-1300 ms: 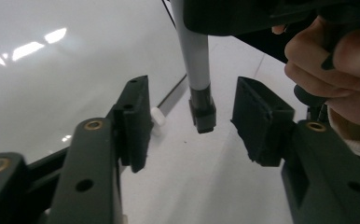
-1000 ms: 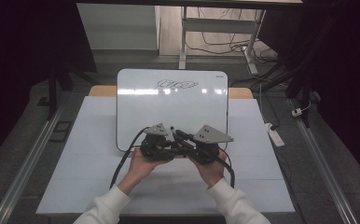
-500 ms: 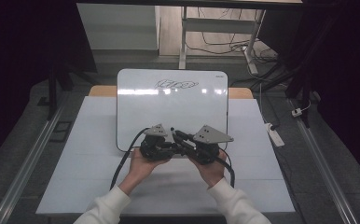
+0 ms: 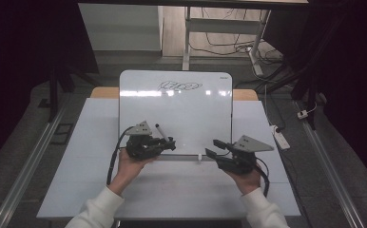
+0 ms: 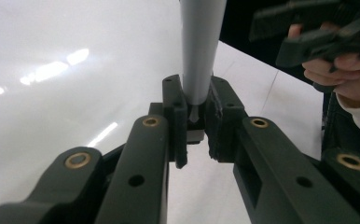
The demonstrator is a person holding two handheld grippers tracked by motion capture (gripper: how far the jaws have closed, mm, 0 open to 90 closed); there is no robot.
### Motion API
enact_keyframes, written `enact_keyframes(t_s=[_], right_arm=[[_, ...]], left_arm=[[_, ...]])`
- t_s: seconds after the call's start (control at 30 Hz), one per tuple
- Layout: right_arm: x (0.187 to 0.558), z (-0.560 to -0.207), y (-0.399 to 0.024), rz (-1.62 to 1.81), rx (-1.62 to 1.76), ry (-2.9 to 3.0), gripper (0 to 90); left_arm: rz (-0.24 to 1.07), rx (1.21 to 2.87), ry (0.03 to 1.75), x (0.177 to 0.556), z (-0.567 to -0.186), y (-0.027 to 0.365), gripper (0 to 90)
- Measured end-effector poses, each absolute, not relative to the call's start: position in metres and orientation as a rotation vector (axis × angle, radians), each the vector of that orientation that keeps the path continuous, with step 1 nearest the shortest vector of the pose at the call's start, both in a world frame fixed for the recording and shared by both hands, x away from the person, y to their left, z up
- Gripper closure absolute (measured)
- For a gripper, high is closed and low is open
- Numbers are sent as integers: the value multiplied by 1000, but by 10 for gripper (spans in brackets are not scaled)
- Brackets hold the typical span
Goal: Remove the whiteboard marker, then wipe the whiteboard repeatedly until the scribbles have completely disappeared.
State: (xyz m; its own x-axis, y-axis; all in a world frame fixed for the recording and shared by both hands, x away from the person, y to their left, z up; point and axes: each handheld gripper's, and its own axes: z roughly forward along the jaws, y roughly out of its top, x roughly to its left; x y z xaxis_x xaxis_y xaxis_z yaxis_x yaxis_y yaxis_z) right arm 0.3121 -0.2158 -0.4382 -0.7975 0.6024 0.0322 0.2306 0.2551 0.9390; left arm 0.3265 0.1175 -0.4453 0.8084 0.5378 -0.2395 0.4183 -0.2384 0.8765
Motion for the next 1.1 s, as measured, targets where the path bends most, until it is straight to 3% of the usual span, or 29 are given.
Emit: enact_keyframes(t_s=[0.27,0.53,1.1], right_arm=[[302,-460,-278,1420,875,2186,494],[305,-477,-309,1356,981,2168,490],[304,-492,-302,1223,868,2242,452]], left_arm=[[213,1806,734,327,-440,143,784],[287,1717,770,329,-436,172,784],[406,1633,818,341,-424,182,785]])
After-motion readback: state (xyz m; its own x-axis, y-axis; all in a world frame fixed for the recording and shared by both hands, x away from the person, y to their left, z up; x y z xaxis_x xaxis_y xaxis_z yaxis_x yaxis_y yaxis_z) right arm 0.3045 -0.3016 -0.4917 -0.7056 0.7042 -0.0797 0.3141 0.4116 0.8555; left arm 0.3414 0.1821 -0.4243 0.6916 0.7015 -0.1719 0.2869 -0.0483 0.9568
